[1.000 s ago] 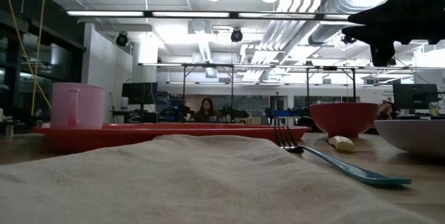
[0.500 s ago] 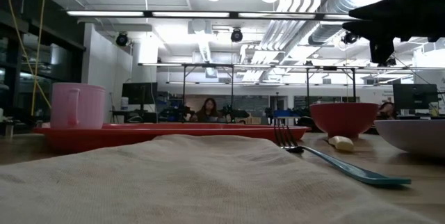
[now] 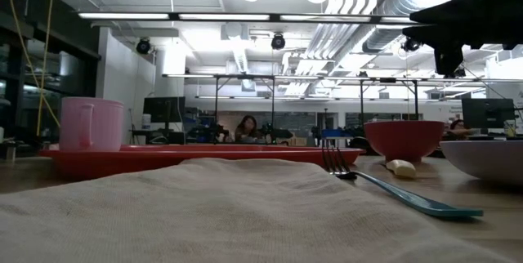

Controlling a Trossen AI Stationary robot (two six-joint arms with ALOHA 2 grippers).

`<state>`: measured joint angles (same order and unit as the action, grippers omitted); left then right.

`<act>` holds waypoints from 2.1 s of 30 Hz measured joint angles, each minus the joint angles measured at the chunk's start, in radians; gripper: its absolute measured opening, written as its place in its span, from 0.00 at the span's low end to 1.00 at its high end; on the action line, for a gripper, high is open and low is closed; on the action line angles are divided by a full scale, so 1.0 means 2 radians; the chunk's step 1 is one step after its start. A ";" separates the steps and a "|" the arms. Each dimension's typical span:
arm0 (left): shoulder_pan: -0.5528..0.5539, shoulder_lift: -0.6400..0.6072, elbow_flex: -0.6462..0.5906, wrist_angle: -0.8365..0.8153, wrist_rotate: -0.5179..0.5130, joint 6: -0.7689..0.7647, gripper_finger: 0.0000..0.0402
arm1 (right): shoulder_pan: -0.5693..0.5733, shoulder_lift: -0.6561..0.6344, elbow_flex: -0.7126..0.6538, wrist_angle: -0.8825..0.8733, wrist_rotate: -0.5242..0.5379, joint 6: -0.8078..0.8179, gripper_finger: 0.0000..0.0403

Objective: Set up tray
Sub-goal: Put the purple plate to the right of the light pink mug on the red serving tray

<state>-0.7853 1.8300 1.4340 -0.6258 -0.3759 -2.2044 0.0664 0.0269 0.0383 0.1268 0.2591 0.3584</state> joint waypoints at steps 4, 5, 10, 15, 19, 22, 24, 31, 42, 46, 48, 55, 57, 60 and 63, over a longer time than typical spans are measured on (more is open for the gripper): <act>0.000 0.000 0.000 -0.007 0.000 0.000 0.43 | 0.000 0.000 0.000 0.001 -0.004 0.000 0.27; 0.000 0.000 0.000 -0.008 0.000 0.001 0.43 | 0.000 0.000 0.000 0.002 -0.007 0.000 0.27; 0.000 0.000 -0.003 -0.009 0.002 0.003 0.43 | 0.000 0.000 0.000 0.003 -0.016 0.000 0.27; 0.000 0.000 -0.012 -0.001 0.010 0.004 0.43 | 0.000 0.000 0.000 0.003 -0.016 0.004 0.27; 0.000 0.000 -0.019 0.003 0.015 0.006 0.43 | 0.000 0.000 0.000 0.003 -0.026 0.013 0.27; -0.001 0.000 -0.030 0.003 0.038 0.011 0.43 | 0.000 0.000 0.000 0.004 -0.041 0.023 0.27; -0.004 0.000 -0.037 0.005 0.052 0.011 0.43 | 0.000 0.000 0.000 0.005 -0.052 0.038 0.27; -0.018 0.000 -0.045 0.017 0.049 0.009 0.43 | 0.000 0.000 0.000 0.008 -0.075 0.058 0.27; -0.020 0.000 -0.045 0.017 0.048 0.029 0.43 | 0.000 0.000 0.000 0.023 -0.075 0.059 0.27; -0.020 0.000 -0.045 0.016 0.048 0.049 0.43 | 0.000 0.000 0.000 0.034 -0.075 0.059 0.27; -0.020 0.000 -0.045 0.016 0.048 0.055 0.43 | 0.000 0.000 0.000 0.033 -0.075 0.060 0.27; -0.020 0.000 -0.045 0.016 0.048 0.053 0.43 | 0.000 0.000 0.000 0.033 -0.075 0.069 0.27; -0.020 0.000 -0.045 0.015 0.048 0.053 0.43 | 0.000 0.000 0.000 0.033 -0.075 0.069 0.27; -0.020 0.000 -0.045 0.011 0.047 0.053 0.43 | 0.000 0.000 0.000 0.033 -0.075 0.068 0.27; -0.020 0.001 -0.045 0.012 0.046 0.053 0.43 | 0.000 0.000 0.000 0.033 -0.075 0.067 0.27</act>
<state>-0.8249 1.8322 1.3442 -0.6024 -0.2838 -2.0987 0.0666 0.0269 0.0383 0.1921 0.1085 0.4923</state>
